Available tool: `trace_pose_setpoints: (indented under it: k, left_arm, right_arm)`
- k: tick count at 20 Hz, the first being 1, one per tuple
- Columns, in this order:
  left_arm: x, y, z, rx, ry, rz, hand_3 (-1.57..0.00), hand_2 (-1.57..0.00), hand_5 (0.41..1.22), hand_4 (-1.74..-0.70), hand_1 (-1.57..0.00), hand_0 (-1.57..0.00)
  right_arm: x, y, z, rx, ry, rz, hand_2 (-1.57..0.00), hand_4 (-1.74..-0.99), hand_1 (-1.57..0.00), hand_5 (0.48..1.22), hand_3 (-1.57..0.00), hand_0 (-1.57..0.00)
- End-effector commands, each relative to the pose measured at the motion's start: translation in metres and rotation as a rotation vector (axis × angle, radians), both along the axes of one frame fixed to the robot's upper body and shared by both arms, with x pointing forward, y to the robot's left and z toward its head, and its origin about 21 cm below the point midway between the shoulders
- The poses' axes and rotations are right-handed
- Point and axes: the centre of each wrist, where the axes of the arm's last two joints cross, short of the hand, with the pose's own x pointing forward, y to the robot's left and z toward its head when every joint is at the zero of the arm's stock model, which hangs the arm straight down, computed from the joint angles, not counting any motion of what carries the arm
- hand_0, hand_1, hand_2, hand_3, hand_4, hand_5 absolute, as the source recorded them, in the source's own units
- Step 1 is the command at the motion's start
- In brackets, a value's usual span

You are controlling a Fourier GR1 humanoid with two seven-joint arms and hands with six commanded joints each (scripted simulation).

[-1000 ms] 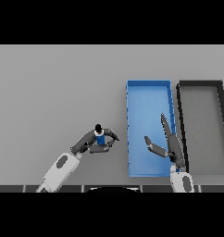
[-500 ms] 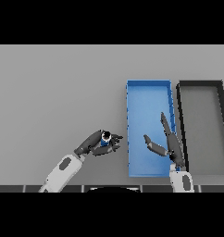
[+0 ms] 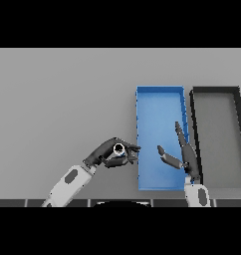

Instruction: Pick up the blue pipe and place it into the blue bin.

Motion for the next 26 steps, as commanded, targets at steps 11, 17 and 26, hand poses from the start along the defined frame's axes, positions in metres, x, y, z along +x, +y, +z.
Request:
trace_pose_setpoints:
  k: [11,17,26]
  left_arm:
    - [0.003,-0.001,-0.002,0.074,0.007,0.010,-1.50,-1.57,1.220,-1.74,-1.57,-1.57]
    - [0.000,-0.003,0.000,0.071,0.004,-0.008,-1.49,-1.57,1.221,-1.74,-1.57,-1.57]
    - [0.004,-0.002,0.004,0.078,-0.008,-0.014,-1.49,-1.57,1.221,-1.74,-1.57,-1.57]
  right_arm:
    - [0.001,-0.006,0.013,0.068,-0.081,0.071,0.00,-1.196,0.00,0.622,0.00,0.00]
    - [0.009,-0.014,0.085,0.153,-0.094,0.462,0.00,-1.303,0.00,0.515,0.00,0.00]
    - [0.032,0.050,0.139,-0.040,-0.069,0.824,0.00,-1.294,0.00,0.523,0.00,0.00]
